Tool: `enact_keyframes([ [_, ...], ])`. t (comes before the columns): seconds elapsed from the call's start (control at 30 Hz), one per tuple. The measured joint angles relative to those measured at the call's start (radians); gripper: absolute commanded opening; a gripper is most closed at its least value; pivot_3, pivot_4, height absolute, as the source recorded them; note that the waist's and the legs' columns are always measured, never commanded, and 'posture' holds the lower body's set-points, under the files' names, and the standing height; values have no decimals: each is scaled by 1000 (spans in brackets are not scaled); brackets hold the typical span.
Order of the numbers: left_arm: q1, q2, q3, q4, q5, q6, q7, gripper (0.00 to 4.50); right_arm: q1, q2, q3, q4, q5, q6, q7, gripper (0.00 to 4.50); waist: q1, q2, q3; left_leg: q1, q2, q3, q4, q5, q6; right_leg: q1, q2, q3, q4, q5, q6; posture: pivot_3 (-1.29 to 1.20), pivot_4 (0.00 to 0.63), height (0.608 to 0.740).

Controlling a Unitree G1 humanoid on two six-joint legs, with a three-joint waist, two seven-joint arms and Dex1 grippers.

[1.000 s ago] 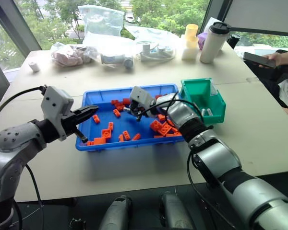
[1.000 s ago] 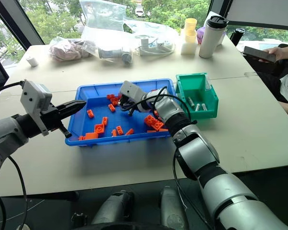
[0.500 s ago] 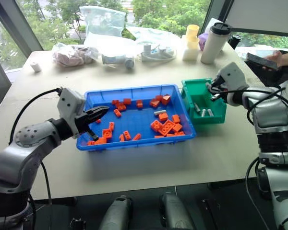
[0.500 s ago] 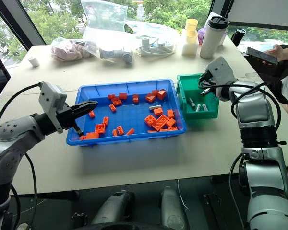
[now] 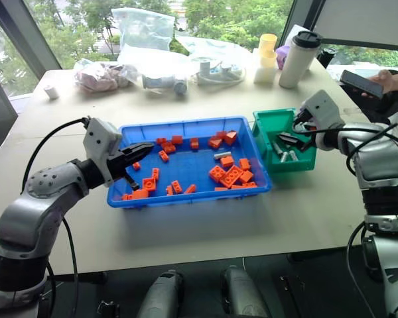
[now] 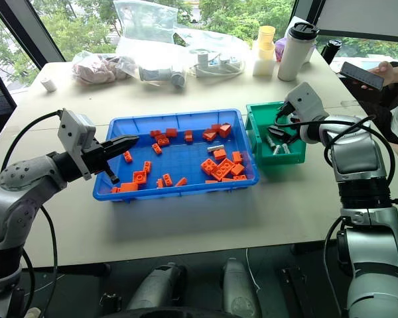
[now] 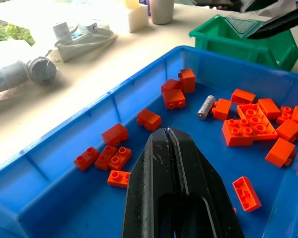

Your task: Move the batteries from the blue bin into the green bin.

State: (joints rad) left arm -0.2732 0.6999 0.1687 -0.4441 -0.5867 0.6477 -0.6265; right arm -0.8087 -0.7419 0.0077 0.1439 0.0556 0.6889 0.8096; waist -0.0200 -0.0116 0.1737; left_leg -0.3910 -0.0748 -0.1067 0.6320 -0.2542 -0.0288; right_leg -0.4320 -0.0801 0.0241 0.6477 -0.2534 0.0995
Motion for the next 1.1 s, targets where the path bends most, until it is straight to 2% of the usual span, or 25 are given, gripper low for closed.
enact_keyframes([
  [0.2, -10, -13, -7, 2, 11, 0, 0, 0, -97, 87, 120, -39, 49, -25, 121, 4409, 4, 0, 0, 0, 0, -1, 1, 0, 0, 1, 0, -1, 0, 0, 0, 0, 150, 740],
  [0.43, -6, -15, -9, -2, 11, 1, 9, 0, -125, 167, 280, 194, -4, -197, 209, 4409, 7, 0, 0, 0, -1, -2, 1, 0, 0, 1, 0, -2, 0, 0, 0, 0, 150, 740],
  [0.63, 44, -17, 6, -45, 8, 4, 37, 0, -229, 265, 311, 490, -74, -341, 211, 4409, -5, -1, 0, 0, 0, -2, -1, 1, -2, 0, 1, -1, 0, 0, 0, 0, 150, 740],
  [0.77, 58, -21, 12, -63, 8, 5, 58, 0, -236, 337, 335, 642, -112, -403, 207, 4409, 0, 0, 0, 0, 0, -2, 0, 1, -2, 0, 1, -1, 0, 0, 0, 0, 150, 740],
  [1.1, 75, -23, 24, -79, 7, 17, 72, 0, -269, 351, 342, 734, -192, -504, 197, 4409, 2, -1, 0, 0, -1, -2, 0, 1, -2, 0, 1, -2, 1, 0, 0, 0, 150, 740],
])
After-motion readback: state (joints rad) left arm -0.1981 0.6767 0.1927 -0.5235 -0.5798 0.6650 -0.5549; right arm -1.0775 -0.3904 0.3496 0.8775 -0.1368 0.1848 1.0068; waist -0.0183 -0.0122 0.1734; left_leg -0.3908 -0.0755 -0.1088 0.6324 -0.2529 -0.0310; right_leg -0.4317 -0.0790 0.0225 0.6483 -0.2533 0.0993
